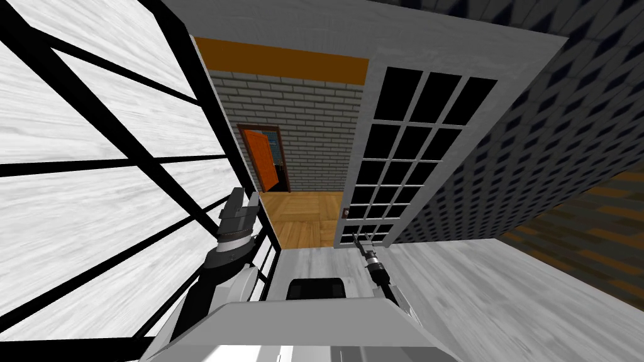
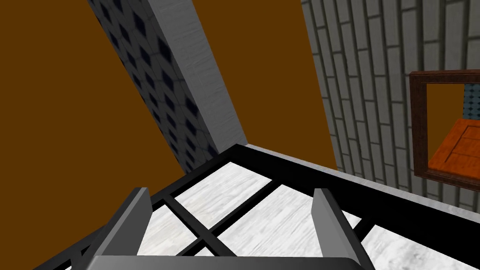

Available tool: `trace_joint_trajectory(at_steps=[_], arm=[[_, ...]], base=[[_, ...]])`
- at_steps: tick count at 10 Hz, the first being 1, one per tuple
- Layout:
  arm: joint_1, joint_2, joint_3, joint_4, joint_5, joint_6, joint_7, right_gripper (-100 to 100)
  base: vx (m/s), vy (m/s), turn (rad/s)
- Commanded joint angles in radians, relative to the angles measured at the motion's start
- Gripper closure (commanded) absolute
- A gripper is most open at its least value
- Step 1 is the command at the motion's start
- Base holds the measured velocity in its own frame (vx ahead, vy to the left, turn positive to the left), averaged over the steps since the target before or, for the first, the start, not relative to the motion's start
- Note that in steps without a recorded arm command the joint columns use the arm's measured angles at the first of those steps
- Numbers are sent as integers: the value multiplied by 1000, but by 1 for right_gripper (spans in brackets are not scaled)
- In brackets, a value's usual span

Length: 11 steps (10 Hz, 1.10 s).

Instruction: Pull the door open

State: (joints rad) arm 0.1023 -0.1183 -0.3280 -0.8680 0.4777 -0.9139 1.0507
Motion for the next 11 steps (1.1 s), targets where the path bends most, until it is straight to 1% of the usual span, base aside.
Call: trace_joint_trajectory(at_steps=[1, 3, 4, 5, 6, 7, 11], arm=[[-8, 1, -5, 26, 13, -2, 24, -100], [-12, 2, -9, 45, 20, -7, 37, -100], [-17, 2, -13, 63, 27, -12, 50, -100], [-18, 1, -12, 62, 22, -13, 44, -100], [-17, -8, -25, 74, 15, -21, 45, -100], [-16, -12, -29, 78, 13, -24, 44, -100], [-7, -45, -72, 111, -13, -47, 34, -100]], base=[[167, 18, -20], [137, 25, -5], [158, 39, -16], [76, 16, -3], [131, 23, 104], [181, 27, 122], [203, 42, 131]])
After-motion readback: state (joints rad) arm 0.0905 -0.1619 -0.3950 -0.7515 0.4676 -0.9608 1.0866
